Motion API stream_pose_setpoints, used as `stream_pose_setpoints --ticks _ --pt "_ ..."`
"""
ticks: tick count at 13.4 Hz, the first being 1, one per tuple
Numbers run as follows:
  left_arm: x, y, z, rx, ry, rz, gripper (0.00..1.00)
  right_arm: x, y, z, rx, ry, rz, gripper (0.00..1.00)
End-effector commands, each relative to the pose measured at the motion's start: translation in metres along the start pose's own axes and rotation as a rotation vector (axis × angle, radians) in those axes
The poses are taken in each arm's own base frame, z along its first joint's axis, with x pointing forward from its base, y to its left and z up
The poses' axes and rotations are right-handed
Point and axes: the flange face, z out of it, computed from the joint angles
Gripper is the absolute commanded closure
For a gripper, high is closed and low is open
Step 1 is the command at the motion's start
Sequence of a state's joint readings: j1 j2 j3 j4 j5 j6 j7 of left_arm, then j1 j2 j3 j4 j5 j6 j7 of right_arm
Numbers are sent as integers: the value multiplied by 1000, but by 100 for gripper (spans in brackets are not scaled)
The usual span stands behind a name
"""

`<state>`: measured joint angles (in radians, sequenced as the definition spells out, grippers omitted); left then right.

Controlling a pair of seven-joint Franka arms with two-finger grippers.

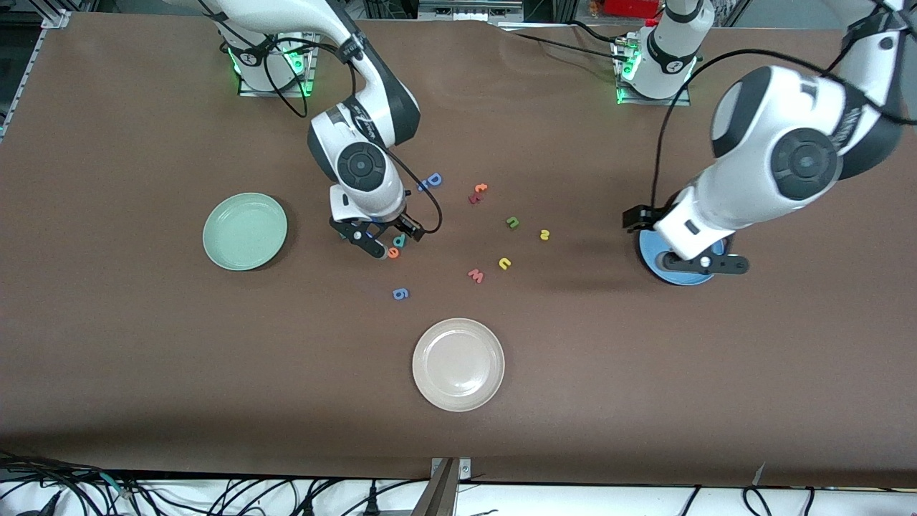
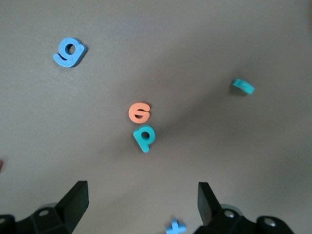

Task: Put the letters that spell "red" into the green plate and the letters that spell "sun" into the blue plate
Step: 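Grasp teal p with the right gripper while the left gripper grasps yellow u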

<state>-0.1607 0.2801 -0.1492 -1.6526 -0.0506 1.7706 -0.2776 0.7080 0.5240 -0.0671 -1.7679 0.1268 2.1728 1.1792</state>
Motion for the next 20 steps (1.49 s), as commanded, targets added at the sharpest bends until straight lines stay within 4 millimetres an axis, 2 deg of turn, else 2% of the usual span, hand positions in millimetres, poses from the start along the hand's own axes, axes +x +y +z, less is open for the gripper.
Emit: stream_pose_setpoints --ticks 1,3,5,6,8,11,12,15,17,19,20 --pt "-13 34 30 -23 41 -34 0 2 11 18 31 4 -2 1" --pt "-23 56 65 -21 62 -30 0 0 12 34 27 6 -28 1" --pt "-32 65 91 -11 76 -5 0 3 11 50 28 12 -47 1" --pt "-41 78 107 -7 82 24 0 4 10 57 32 17 -54 2" --pt "-53 93 143 4 125 75 0 5 8 60 44 25 -94 2" --pt "-52 105 197 43 105 179 0 5 9 61 41 24 -114 6" --pt "-52 111 208 38 112 197 0 7 9 61 41 24 -111 11" --pt "-46 108 235 40 88 265 0 8 7 80 48 34 -100 12" --pt "-46 109 250 40 61 272 0 8 8 81 46 33 -101 13" --pt "-45 112 257 35 66 277 0 8 8 81 44 32 -102 20" --pt "-45 113 263 34 65 278 0 8 8 81 44 32 -102 20"
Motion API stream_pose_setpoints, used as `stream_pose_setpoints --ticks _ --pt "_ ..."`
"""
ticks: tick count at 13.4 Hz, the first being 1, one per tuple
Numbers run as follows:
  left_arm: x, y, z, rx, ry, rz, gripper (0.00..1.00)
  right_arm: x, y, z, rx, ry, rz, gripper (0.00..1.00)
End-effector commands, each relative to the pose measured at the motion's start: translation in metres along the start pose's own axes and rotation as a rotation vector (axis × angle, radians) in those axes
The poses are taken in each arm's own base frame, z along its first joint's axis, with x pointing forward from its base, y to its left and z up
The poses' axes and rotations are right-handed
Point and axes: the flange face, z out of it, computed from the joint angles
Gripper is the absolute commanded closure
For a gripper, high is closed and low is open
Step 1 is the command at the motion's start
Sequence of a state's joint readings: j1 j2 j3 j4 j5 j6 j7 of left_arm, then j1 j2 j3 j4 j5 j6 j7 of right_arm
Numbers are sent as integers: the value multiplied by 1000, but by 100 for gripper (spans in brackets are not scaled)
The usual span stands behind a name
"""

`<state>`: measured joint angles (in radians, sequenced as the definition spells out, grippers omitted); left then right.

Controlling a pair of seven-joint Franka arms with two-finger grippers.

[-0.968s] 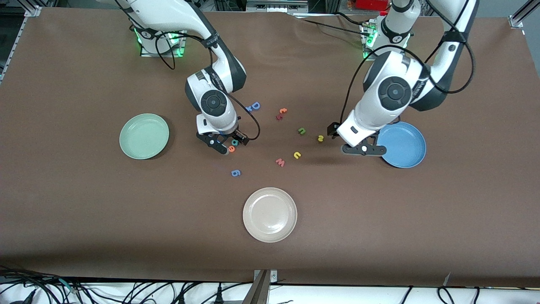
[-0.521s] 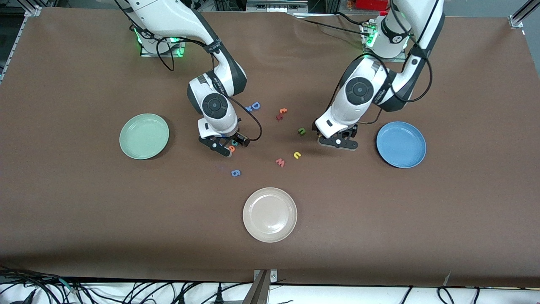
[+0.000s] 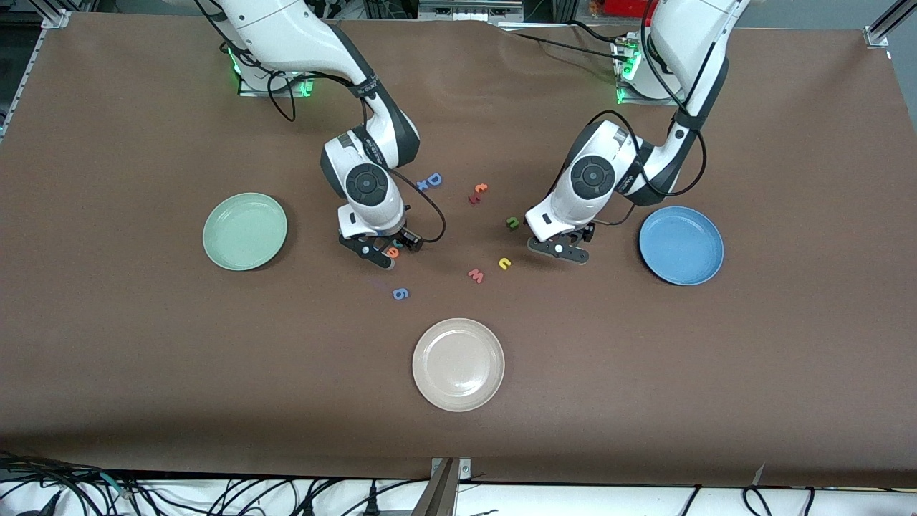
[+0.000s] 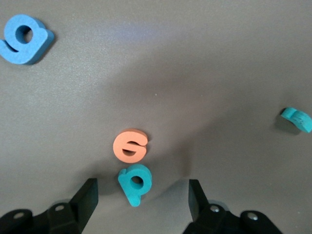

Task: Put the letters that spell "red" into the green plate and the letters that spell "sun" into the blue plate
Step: 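Grasp teal p with the right gripper while the left gripper grasps yellow u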

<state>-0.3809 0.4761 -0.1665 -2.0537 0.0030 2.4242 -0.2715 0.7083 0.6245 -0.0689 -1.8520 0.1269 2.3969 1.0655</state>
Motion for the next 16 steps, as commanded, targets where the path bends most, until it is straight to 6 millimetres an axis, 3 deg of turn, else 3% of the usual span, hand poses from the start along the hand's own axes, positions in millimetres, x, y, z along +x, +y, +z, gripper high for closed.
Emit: stream_pose_setpoints --ticks 1,3,4,9,13,16 --pt "7 4 9 1 14 31 0 -2 0 0 17 -5 -4 20" --pt "5 8 17 -5 11 36 0 -1 0 1 18 -4 -2 20" --pt "4 11 21 -8 6 38 0 -2 -1 2 18 -4 -7 27" --pt "-1 13 26 -9 -5 35 2 -3 -1 2 16 -5 -14 41" --pt "-1 12 30 -10 -9 31 14 -2 -1 2 22 -2 -17 43" --pt "-1 12 30 -10 -7 28 29 -5 2 7 63 20 -19 44"
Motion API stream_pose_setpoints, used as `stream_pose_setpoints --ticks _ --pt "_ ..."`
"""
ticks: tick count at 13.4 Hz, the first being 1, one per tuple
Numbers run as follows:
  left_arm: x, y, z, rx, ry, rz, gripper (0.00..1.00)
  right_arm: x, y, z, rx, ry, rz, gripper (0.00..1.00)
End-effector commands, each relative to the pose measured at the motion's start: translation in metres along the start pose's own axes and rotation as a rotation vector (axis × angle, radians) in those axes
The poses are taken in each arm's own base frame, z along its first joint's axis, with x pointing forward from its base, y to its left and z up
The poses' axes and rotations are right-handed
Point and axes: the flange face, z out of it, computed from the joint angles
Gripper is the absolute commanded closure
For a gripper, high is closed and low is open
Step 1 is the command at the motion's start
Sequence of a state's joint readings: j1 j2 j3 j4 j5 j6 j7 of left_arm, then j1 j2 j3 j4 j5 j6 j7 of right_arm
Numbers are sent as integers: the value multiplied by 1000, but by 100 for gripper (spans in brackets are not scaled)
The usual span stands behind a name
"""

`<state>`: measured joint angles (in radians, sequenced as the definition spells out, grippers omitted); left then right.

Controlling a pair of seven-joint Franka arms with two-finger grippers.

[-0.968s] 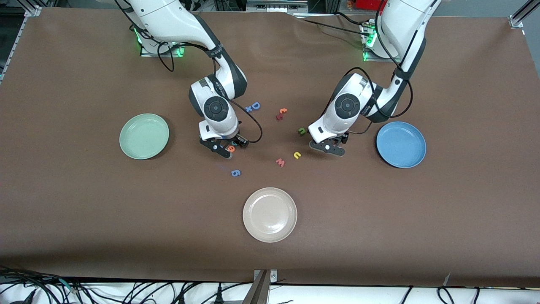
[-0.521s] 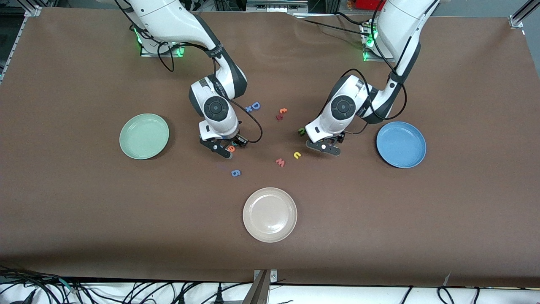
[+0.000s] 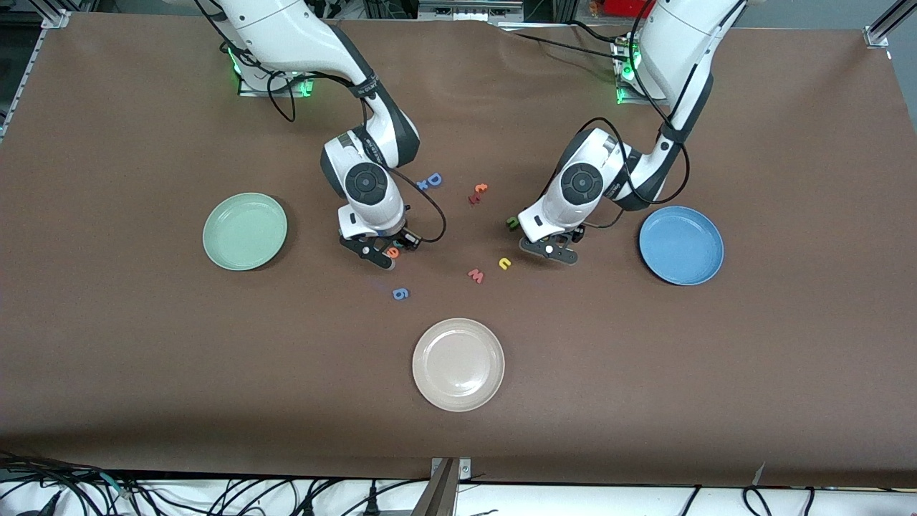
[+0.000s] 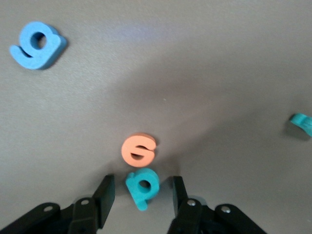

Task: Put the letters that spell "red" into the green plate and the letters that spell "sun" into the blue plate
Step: 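Grasp teal p with the right gripper while the left gripper grasps yellow u, then place the p on the green plate while the left gripper places the u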

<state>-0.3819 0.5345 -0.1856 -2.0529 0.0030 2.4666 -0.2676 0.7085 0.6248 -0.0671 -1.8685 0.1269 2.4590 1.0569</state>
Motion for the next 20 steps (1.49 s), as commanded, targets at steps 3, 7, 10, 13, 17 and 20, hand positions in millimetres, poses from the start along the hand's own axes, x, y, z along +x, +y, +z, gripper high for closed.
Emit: stream_pose_setpoints --ticks 3,7,10,13,17,20 --pt "2 2 0 2 11 10 44 -6 3 5 22 -2 -13 57" --pt "1 5 0 3 11 13 56 -7 4 5 13 -8 -13 88" --pt "1 5 0 3 9 10 73 -8 3 -2 -6 -23 -16 88" --pt "1 5 1 4 8 9 77 13 7 -63 -80 -76 -7 88" --pt "5 3 -7 3 11 -10 80 65 46 -141 -132 -114 6 91" --pt "30 -15 -52 24 -61 -46 82 119 111 -181 -168 -186 -83 91"
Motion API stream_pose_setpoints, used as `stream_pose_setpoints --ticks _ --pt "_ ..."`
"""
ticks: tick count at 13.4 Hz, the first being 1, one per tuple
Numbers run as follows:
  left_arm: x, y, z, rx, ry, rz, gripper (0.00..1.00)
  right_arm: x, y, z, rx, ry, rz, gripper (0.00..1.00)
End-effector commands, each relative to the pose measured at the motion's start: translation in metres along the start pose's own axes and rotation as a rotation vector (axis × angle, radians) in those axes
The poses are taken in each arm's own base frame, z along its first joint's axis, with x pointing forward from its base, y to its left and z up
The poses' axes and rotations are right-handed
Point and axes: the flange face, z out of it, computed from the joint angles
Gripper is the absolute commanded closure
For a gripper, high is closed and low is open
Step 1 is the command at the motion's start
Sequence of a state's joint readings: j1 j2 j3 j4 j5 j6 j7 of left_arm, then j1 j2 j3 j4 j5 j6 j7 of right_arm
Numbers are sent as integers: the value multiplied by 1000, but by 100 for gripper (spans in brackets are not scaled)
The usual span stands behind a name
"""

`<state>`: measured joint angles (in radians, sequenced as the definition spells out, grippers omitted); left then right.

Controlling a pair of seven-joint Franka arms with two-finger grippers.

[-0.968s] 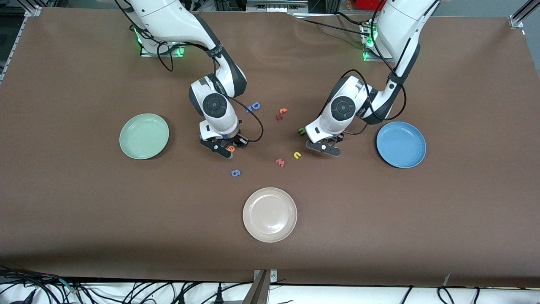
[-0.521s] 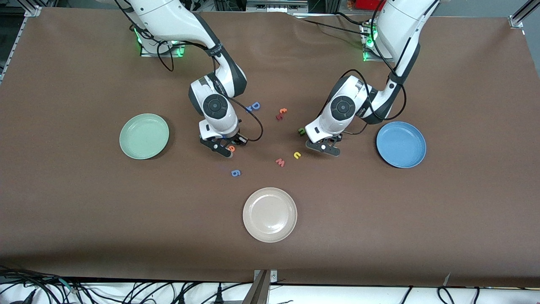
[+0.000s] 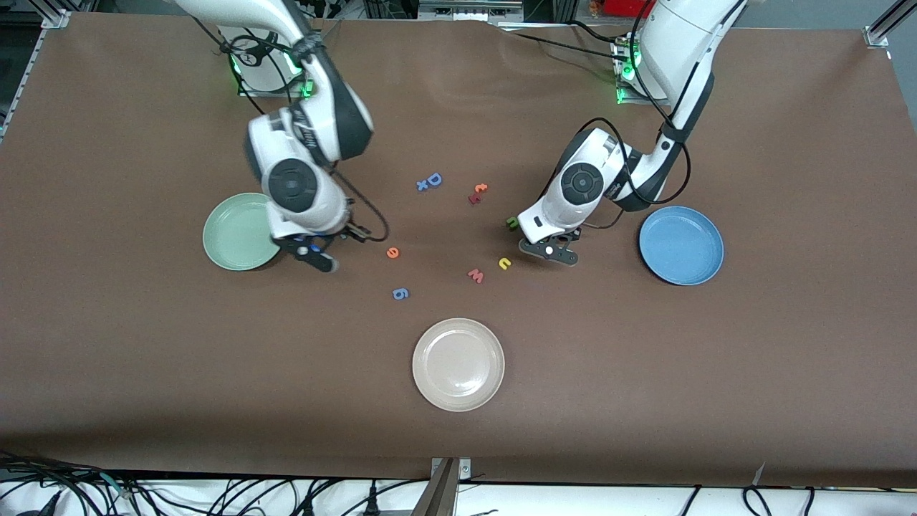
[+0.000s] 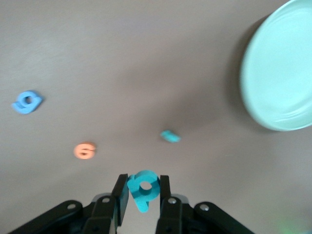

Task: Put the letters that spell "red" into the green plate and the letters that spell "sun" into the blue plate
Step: 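Place the p on the green plate while the left gripper places the u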

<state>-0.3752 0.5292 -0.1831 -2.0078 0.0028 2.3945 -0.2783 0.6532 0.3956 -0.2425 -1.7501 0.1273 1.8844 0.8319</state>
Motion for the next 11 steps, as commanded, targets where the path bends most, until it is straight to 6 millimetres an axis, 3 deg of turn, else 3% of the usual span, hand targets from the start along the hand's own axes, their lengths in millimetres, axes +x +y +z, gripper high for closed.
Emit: stream_pose_setpoints --ticks 1,3,5,6,9,11 --pt "29 -22 -56 28 -90 -38 82 37 67 -22 -10 -71 -94 91" --pt "39 -52 -80 32 -142 -34 82 64 114 -13 -35 -120 -173 91" --pt "39 -89 -87 32 -214 -39 83 90 169 18 -42 -167 -245 91" --pt "40 -114 -94 22 -245 -29 83 96 186 35 -37 -171 -269 91" --pt "31 -187 -103 8 -351 19 83 96 217 99 -33 -148 -298 90" --pt "28 -213 -100 23 -367 40 83 95 227 124 -35 -128 -310 90"
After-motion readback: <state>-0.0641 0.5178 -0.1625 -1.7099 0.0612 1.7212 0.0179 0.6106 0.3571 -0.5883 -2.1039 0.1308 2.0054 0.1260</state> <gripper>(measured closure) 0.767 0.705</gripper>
